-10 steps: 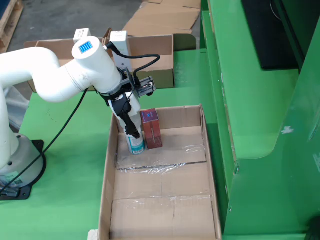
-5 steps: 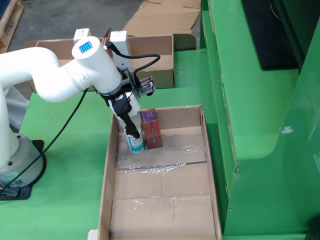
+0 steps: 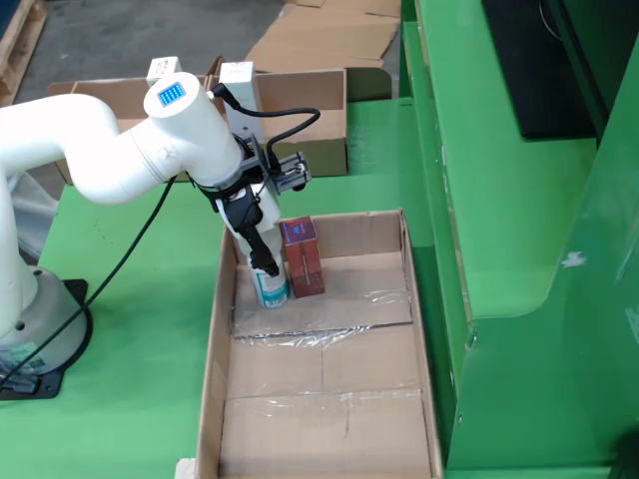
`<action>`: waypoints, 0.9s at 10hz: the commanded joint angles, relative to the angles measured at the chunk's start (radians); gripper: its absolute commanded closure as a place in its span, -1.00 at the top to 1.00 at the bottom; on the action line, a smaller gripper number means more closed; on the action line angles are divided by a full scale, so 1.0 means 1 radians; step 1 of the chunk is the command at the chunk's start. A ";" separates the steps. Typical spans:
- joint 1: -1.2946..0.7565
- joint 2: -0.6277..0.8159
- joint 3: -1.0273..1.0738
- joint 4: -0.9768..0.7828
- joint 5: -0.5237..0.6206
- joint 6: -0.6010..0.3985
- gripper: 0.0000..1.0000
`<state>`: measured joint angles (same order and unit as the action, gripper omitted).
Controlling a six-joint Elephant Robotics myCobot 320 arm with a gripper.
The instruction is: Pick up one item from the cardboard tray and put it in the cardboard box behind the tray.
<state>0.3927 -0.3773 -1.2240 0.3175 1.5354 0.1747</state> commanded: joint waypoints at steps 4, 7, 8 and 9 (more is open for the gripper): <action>0.013 0.125 0.270 -0.273 0.019 -0.007 -1.00; 0.044 0.148 0.429 -0.393 -0.030 0.032 -1.00; 0.044 0.148 0.429 -0.393 -0.030 0.032 -1.00; 0.052 0.099 0.586 -0.489 -0.039 0.039 -1.00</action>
<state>0.4309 -0.2621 -0.9310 -0.0152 1.5109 0.1977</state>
